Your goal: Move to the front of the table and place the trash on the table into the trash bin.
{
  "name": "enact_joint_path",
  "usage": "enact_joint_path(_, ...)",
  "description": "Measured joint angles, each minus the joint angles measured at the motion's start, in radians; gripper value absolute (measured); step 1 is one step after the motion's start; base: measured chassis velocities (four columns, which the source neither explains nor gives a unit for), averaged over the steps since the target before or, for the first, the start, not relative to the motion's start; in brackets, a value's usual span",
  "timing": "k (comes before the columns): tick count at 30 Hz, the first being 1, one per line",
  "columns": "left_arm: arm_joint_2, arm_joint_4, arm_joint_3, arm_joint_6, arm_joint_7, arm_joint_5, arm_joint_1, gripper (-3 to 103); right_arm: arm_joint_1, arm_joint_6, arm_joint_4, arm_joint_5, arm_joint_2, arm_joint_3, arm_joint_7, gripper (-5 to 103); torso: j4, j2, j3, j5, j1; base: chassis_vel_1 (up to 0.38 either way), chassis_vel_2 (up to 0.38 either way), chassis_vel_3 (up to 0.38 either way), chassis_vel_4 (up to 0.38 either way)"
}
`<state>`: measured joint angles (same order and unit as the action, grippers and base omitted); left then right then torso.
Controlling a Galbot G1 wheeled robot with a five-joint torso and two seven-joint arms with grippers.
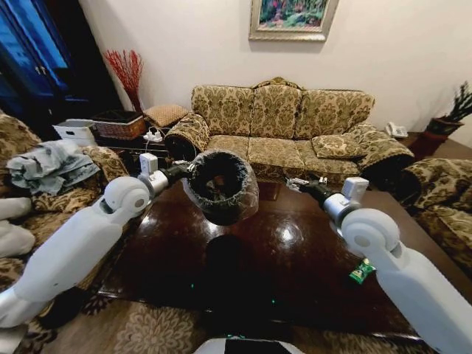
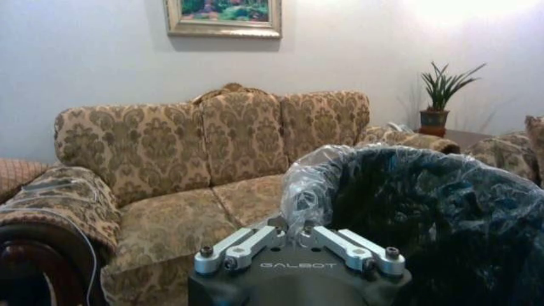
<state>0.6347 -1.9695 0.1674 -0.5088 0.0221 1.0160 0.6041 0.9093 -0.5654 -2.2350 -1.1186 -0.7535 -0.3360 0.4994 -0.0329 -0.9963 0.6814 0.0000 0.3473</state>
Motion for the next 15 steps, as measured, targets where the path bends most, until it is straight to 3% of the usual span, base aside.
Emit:
enact_joint_path(7,0.000,-0.013,0.021,0.000,0.000,0.000,0.026,3,0.055,0.057,-0.017,0.051,-0.014,-0.008,-0.024,100,0.0000,-0.003,0.001,0.0002,0.000,0.180,-0.194,-0.208,0.187)
enact_joint_path(15,-0.018,-0.026,0.044,0.000,-0.002,0.010,0.036,3,0.130,0.018,-0.052,0.060,-0.036,-0.084,-0.023,100,-0.0002,-0.004,0.002,-0.0001,0.001,0.110,-0.108,-0.093,0.105)
